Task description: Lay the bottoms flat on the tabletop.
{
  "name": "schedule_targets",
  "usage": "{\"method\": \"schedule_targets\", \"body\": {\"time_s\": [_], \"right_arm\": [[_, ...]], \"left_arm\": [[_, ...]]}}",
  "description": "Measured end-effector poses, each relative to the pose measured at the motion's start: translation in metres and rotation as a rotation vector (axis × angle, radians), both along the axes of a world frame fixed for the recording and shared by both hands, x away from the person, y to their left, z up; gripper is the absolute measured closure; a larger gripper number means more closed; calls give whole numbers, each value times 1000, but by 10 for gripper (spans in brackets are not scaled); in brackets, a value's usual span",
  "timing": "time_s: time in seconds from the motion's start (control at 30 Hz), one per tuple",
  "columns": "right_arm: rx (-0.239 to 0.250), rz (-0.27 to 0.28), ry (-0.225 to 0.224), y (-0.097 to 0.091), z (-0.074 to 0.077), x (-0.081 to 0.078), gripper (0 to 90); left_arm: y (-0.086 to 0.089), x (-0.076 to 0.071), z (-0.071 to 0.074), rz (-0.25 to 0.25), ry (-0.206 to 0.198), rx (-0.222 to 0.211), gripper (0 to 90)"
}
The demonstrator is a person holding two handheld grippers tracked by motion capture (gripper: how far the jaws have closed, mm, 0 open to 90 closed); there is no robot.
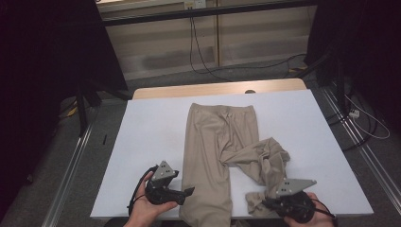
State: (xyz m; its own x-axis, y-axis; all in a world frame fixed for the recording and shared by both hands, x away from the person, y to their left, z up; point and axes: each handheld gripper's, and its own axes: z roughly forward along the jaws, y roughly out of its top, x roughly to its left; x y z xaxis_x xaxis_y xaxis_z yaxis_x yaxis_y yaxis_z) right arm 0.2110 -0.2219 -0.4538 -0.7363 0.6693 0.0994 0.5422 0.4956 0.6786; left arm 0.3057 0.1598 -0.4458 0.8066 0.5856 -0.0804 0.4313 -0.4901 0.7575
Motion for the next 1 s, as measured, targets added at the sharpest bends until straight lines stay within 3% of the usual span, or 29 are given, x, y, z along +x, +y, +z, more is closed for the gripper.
{"method": "schedule_targets", "body": {"time_s": [0.07, 0.13, 0.17, 0.27, 0.33, 0.37, 0.47, 0.5, 0.57, 0.63, 0.7, 1.0], "right_arm": [[10, 25, 5, 3, 1, -9, 866], [44, 25, -13, 1, 4, -12, 673], [61, 2, -31, 0, 8, -10, 579], [79, -76, -97, -6, 16, 1, 445], [58, -162, -133, -10, 17, 17, 380], [47, -174, -136, -10, 16, 23, 361], [-9, -221, -123, -9, 7, 42, 399], [-21, -227, -108, -9, 4, 47, 477], [-41, -220, -74, -7, -1, 51, 737], [-41, -187, -76, -3, -1, 46, 854], [-14, -150, -70, 0, 2, 35, 868], [-1, 11, -15, 20, -1, -15, 869]], "left_arm": [[0, 0, 0, 3, 2, -5, 174], [-1, 0, -1, 4, 7, -6, 174], [-1, 0, -1, 2, 3, -2, 175], [-2, 0, -1, 1, 2, -2, 176], [-2, 0, -1, -1, 4, -3, 177], [-2, 0, -1, -2, 5, -3, 177], [-2, 0, -1, -4, 5, -3, 177], [-2, 0, -1, -5, 6, -3, 177], [-2, 0, -1, -6, 7, -5, 177], [-2, -1, -1, -9, 6, -4, 177], [-1, 0, -1, -7, 7, -3, 177], [-1, 0, -1, -8, 2, 2, 177]]}}
